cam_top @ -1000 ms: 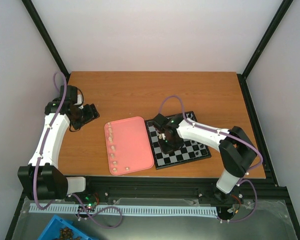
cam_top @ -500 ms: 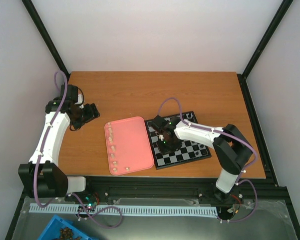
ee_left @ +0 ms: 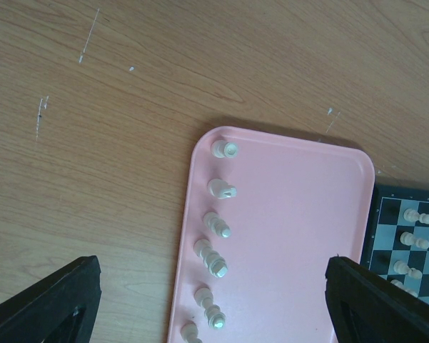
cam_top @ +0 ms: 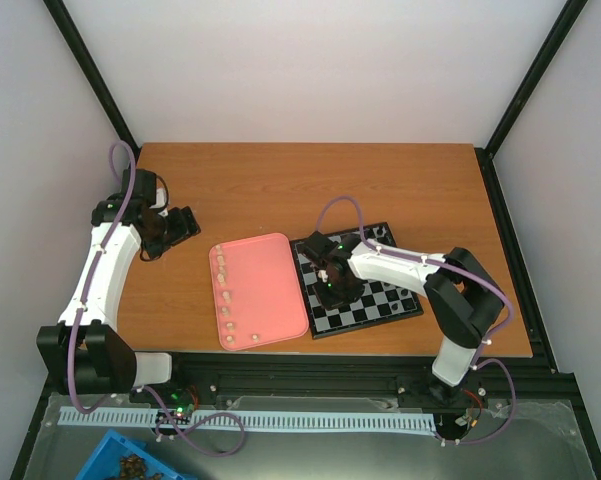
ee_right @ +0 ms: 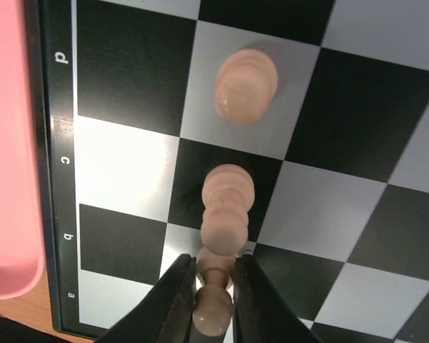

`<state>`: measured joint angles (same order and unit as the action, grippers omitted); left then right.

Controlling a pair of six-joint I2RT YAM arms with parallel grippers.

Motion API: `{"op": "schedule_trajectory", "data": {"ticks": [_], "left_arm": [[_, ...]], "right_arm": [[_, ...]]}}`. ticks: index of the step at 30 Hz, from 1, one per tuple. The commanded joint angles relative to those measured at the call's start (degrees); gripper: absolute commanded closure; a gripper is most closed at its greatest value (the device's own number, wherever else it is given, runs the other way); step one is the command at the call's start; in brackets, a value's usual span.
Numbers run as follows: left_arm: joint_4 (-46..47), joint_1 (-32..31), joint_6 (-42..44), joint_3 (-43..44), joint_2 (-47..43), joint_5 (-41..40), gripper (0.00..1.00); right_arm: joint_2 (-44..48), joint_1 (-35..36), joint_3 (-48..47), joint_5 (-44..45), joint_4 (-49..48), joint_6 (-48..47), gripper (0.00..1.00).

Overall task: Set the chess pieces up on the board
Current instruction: Place the chess piece on the chessboard.

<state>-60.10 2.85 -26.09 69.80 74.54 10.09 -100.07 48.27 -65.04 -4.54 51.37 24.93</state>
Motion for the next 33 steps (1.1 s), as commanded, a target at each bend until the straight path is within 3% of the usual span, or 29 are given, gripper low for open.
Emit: {"op": "schedule_trajectory", "data": {"ticks": [1, 17, 20, 24, 33], "left_arm": [[0.3, 0.2, 1.0, 2.1, 0.1, -0.2, 0.12], [0.3, 0.2, 1.0, 1.4, -0.6, 0.0, 0.12], [0.4, 0.2, 1.0, 1.4, -0.7, 0.0, 0.12], [0.5, 0.2, 1.0, 1.3, -0.7, 0.3, 0.12], [0.7, 0.2, 0.9, 0.7, -1.2, 0.5, 0.12]], "right_arm": [[-1.2, 0.4, 1.1, -0.6, -1.2, 0.1, 0.8], [-1.1, 2.4, -0.8, -3.0, -0.8, -0.6, 0.75], [-0.8, 2.6, -0.8, -0.8, 0.3, 0.1, 0.74], [0.2, 2.6, -0.8, 4.5, 2.4, 0.8, 0.66], [-0.6, 2.6, -1.0, 5.2, 2.1, 1.8, 0.67]]}}
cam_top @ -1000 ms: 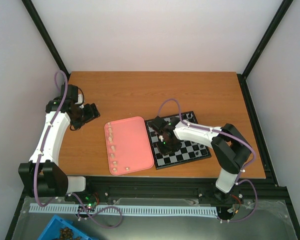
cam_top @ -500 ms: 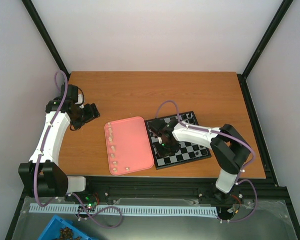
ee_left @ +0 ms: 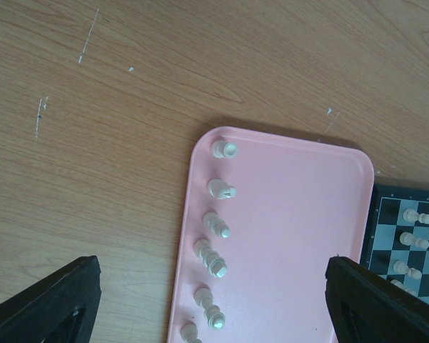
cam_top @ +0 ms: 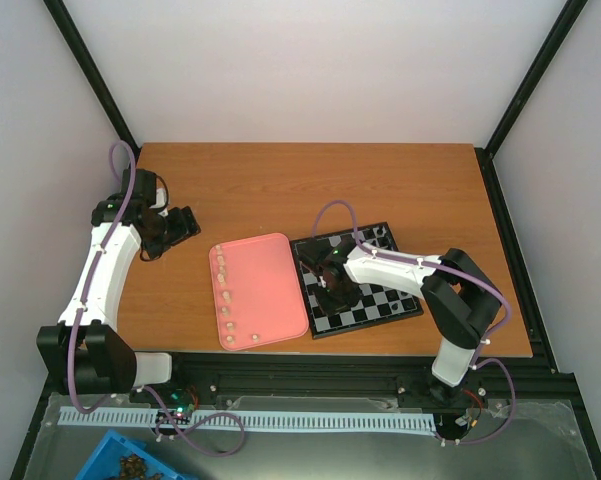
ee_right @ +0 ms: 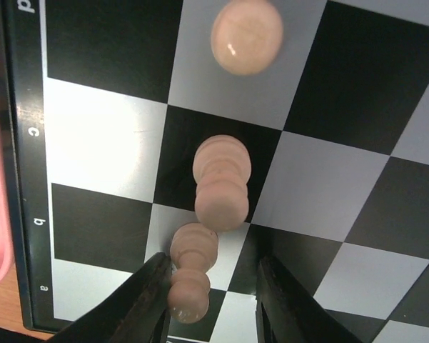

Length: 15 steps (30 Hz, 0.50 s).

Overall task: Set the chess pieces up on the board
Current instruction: Place the chess piece on the chessboard.

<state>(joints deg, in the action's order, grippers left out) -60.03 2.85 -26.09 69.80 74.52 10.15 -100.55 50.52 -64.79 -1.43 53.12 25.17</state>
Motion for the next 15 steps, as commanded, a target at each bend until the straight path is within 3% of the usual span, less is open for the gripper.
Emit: {"op": "schedule_trajectory", "data": {"ticks": [1, 15], "left_arm": [[0.6, 0.1, 0.9, 0.7, -1.2, 0.4, 0.12], [0.9, 0.1, 0.9, 0.2, -1.3, 0.2, 0.12]], "right_arm": [[-0.3, 0.4, -1.3, 2.3, 0.3, 1.6, 0.67], [2.6, 0.4, -3.5, -1.3, -0.3, 0.0, 0.62]]}}
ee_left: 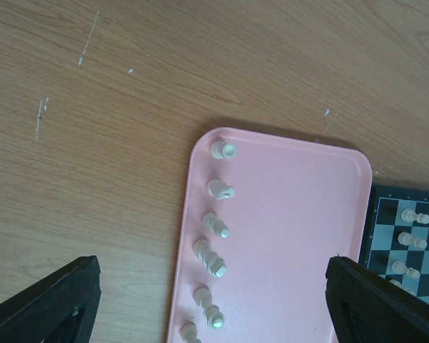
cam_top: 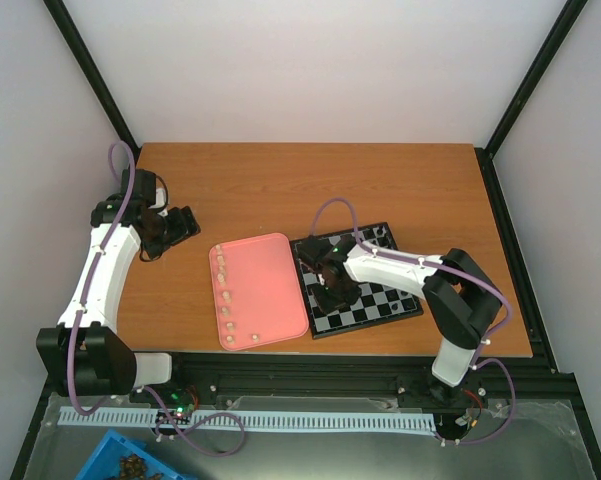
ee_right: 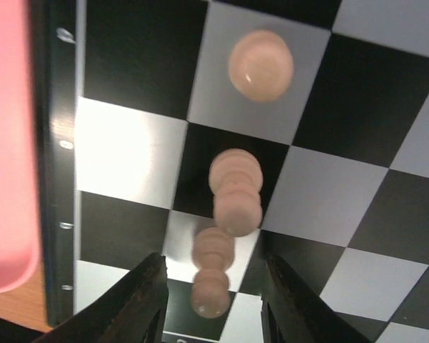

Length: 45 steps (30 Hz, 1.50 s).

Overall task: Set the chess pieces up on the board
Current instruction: Place the chess piece on the chessboard, then pick up the chess piece from the storage box.

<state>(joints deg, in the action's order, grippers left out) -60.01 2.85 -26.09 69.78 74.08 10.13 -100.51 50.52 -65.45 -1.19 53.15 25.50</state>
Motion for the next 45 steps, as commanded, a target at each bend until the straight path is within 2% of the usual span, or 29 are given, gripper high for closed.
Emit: {"op": "schedule_trajectory", "data": {"ticks": [1, 5, 8, 13, 15, 22, 28, 33, 45], "left_arm": [[0.8, 0.2, 0.9, 0.2, -0.8, 0.3, 0.12], [0.6, 0.2, 1.0, 0.4, -0.7, 0.1, 0.12], [0.7, 0.1, 0.9, 0.4, -0.8, 0.1, 0.12], [0.7, 0.2, 0.8, 0.6, -0.5, 0.0, 0.12], [0.7, 0.2, 0.8, 0.9, -0.2, 0.0, 0.12], [0.3, 0.2, 0.6, 1.4, 0.1, 0.9, 0.12], [0.2, 0.1, 0.3, 0.7, -1.1, 1.0, 0.12], [0.4, 0.2, 0.3, 0.0, -2.1, 1.0, 0.12], [0.8, 0.1, 0.2, -1.0, -2.9, 1.7, 0.12]], "right_arm": [[2.7, 0.4, -3.3, -2.0, -0.3, -0.4, 0.61], [3.6, 0.4, -6.3, 0.5, 1.9, 0.5, 0.61], [4.2, 0.5, -8.4, 3.5, 3.8, 0.5, 0.54], [1.4, 3.4, -15.6, 4.4, 6.9, -1.7, 0.52], [-1.2, 5.8, -19.5, 3.3, 8.1, -2.9, 0.49], [-13.0, 14.7, -30.2, -3.8, 8.3, -7.0, 0.49], [-20.7, 18.9, -37.4, -7.5, 8.5, -9.7, 0.5], [-23.9, 19.7, -38.7, -10.5, 8.5, -10.7, 0.52], [-26.4, 20.2, -37.5, -10.3, 8.1, -9.6, 0.57]]}}
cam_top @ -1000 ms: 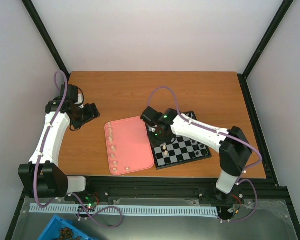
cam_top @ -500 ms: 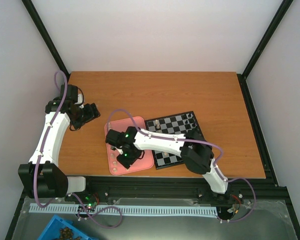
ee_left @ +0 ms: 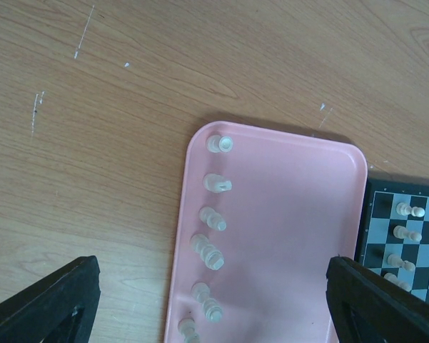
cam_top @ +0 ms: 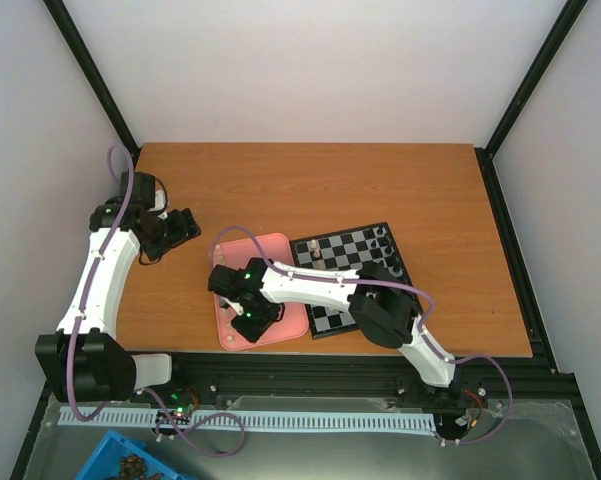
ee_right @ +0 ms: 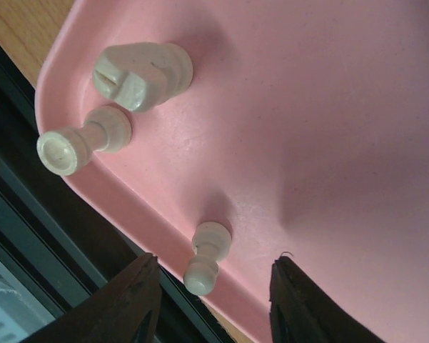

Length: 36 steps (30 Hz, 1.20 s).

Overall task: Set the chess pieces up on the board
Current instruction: Pick up the chess piece from the storage box.

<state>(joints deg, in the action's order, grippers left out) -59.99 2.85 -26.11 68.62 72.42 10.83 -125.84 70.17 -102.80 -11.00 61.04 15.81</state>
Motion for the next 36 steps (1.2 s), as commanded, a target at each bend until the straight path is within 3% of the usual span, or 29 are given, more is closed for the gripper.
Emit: {"op": "schedule_trajectory", "data": {"ticks": [1, 13, 19, 28, 36], "left_arm": [[0.8, 0.1, 0.3, 0.2, -1.2, 1.0, 0.12], [0.8, 0.2, 0.4, 0.4, -0.9, 0.6, 0.12], [1.0, 0.2, 0.4, 0.2, -0.6, 0.8, 0.12], [0.8, 0.1, 0.4, 0.6, -0.4, 0.7, 0.12], [0.9, 0.1, 0.4, 0.4, -0.2, 0.6, 0.12]], "right_arm": [[-1.2, 0.6, -0.2, -0.4, 0.2, 0.1, 0.58], [-3.9, 0.4, -2.1, -0.6, 0.8, -1.1, 0.75], [-3.9, 0.2, -2.7, 1.0, 2.0, -1.0, 0.97], [3.7, -2.8, 0.8, 8.2, 4.0, 3.0, 0.97], [22.0, -12.1, 20.2, 12.4, 1.3, 9.6, 0.97]]}}
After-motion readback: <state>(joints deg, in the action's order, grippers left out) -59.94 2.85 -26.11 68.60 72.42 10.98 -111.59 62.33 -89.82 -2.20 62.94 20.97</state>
